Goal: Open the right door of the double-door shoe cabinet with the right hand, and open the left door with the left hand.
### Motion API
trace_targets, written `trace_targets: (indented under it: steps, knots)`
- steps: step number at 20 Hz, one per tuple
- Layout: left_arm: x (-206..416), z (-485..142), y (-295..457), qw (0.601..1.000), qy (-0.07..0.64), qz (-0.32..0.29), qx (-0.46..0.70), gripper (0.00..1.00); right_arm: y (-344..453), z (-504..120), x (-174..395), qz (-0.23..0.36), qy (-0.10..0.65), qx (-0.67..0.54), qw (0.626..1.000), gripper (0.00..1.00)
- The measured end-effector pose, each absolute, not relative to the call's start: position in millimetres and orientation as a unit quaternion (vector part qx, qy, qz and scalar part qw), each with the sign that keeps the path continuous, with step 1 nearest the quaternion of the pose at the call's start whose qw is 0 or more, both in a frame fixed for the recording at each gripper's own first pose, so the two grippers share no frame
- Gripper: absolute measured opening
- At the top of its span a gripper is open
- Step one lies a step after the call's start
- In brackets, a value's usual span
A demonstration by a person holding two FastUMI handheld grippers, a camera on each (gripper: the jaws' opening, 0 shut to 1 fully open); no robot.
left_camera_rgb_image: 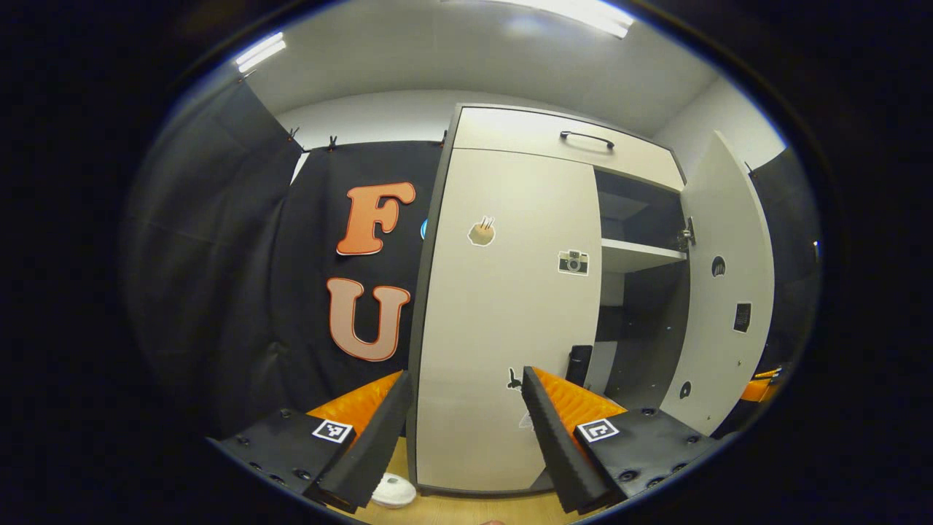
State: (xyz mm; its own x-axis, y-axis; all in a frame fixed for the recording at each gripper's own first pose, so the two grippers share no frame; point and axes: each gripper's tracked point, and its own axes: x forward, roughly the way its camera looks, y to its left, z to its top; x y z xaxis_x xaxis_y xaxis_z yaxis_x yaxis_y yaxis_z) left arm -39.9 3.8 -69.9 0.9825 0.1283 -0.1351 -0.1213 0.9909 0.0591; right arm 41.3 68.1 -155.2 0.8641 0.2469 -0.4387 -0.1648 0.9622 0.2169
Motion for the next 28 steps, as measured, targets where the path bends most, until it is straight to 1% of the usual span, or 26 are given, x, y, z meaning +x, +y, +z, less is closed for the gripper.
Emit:
trace_targets:
  steps: [1,5,6,7,8,10,11,13,14,17,20,23,25,27,28]
  knots:
    - [-38,-72,-1,0.996,0.070,0.057,0.018,0.94,66,-155,39,0.107,0.239,0.098,0.960,0.16]
    - [-31,-76,-14,0.996,0.074,0.044,0.011,0.97,52,-155,43,0.098,0.225,0.083,0.966,0.13]
    - [-29,-78,-19,0.996,0.076,0.040,0.012,0.96,50,-154,43,0.098,0.223,0.083,0.966,0.13]
    - [-27,-80,-24,0.996,0.077,0.035,0.012,0.98,49,-154,43,0.096,0.222,0.089,0.966,0.13]
    - [-24,-82,-29,0.996,0.079,0.032,0.013,0.96,48,-154,42,0.094,0.222,0.094,0.966,0.13]
    - [-21,-86,-37,0.996,0.082,0.025,0.015,0.97,44,-154,42,0.091,0.219,0.094,0.967,0.13]
    - [-19,-88,-41,0.996,0.085,0.022,0.016,0.96,39,-154,41,0.086,0.217,0.090,0.968,0.13]
    - [-15,-94,-48,0.996,0.090,0.017,0.014,0.96,28,-154,43,0.068,0.213,0.082,0.971,0.13]
    - [-14,-96,-52,0.996,0.092,0.013,0.013,0.98,21,-154,44,0.056,0.213,0.081,0.972,0.13]
    - [-5,-110,-58,0.994,0.103,0.008,0.030,0.96,1,-153,42,0.021,0.210,0.081,0.974,0.13]
    - [1,-124,-70,0.993,0.119,-0.001,0.023,0.96,14,-142,39,0.053,0.202,0.131,0.969,0.10]
    - [10,-131,-82,0.991,0.127,-0.008,0.036,0.98,6,-137,34,0.048,0.190,0.127,0.972,0.09]
    - [15,-139,-96,0.990,0.136,-0.019,0.043,0.98,4,-132,29,0.050,0.188,0.128,0.972,0.13]
    - [19,-148,-106,0.988,0.149,-0.029,0.041,0.96,-7,-128,28,0.038,0.180,0.120,0.976,0.18]
    - [21,-151,-111,0.987,0.153,-0.033,0.041,0.96,-14,-125,27,0.031,0.175,0.115,0.977,0.31]
